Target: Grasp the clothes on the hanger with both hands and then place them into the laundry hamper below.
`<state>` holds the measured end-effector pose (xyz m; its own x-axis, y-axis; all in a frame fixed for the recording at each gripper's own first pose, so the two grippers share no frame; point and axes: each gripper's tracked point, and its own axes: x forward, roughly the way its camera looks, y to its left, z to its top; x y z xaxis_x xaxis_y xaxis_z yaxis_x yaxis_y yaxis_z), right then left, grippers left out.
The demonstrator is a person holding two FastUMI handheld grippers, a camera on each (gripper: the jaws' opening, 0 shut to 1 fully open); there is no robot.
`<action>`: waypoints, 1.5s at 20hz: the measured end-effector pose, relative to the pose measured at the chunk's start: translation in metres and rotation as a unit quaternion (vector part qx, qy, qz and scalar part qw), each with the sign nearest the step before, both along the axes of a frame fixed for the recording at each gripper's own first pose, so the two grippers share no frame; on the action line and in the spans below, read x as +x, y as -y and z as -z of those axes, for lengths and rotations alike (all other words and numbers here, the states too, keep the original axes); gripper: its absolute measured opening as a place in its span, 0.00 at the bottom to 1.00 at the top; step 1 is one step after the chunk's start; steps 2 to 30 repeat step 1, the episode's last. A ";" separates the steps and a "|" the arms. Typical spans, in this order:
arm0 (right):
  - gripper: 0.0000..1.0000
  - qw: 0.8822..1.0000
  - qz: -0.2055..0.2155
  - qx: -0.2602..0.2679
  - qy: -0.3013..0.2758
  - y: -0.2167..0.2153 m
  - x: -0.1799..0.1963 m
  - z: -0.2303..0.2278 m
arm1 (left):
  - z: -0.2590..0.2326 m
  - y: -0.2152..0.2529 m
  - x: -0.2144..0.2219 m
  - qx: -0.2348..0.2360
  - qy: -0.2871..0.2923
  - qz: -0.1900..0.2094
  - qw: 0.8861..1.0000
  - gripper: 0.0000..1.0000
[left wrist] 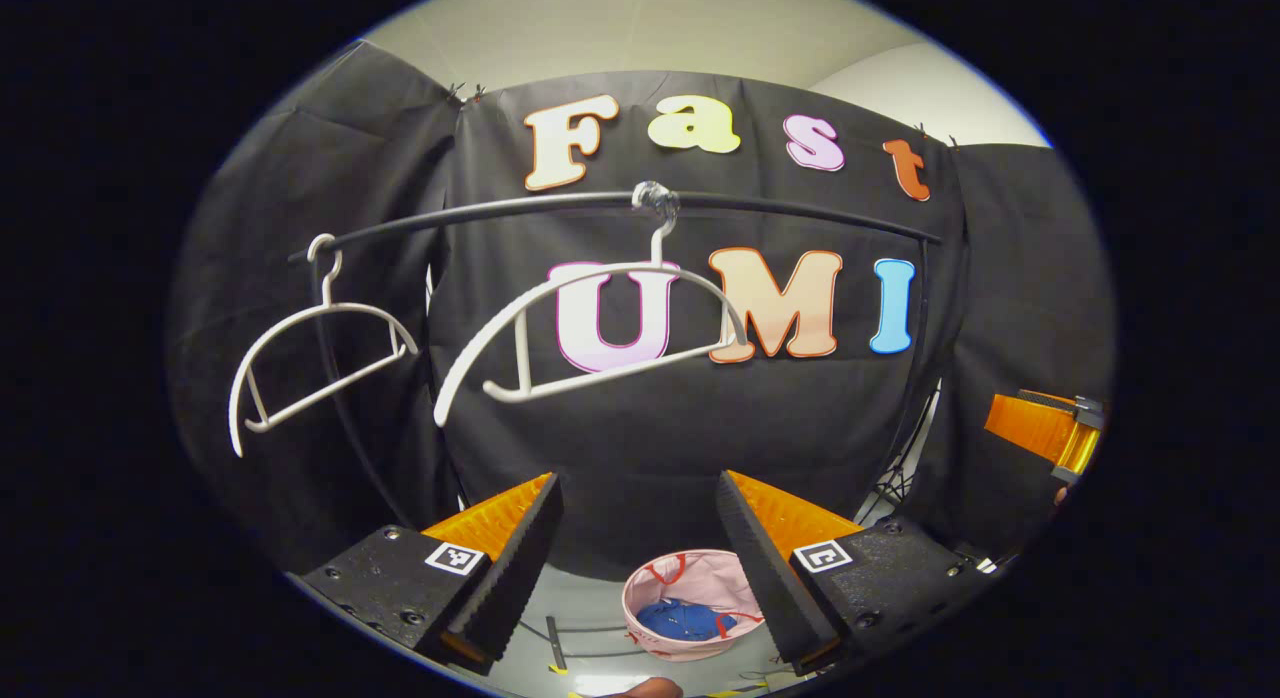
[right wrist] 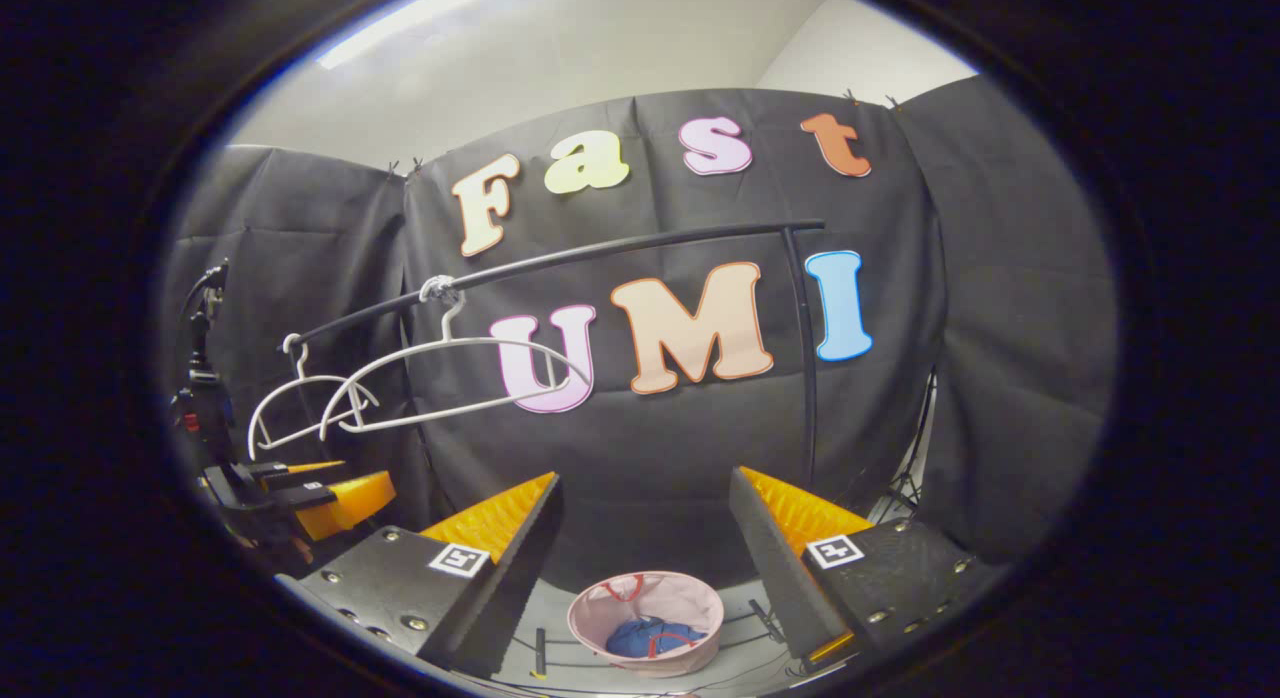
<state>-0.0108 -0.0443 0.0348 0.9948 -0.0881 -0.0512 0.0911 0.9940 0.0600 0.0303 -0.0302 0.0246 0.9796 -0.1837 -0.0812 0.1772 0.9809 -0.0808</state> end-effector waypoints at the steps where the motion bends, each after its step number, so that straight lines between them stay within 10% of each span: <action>1: 0.99 1.000 0.006 0.001 0.002 0.007 -0.001 -0.002 | -0.008 -0.001 0.000 0.005 0.013 -0.001 1.000 0.95; 30: 0.99 1.000 0.006 0.001 0.002 0.007 -0.001 -0.002 | -0.008 -0.001 0.000 0.005 0.013 -0.001 1.000 0.95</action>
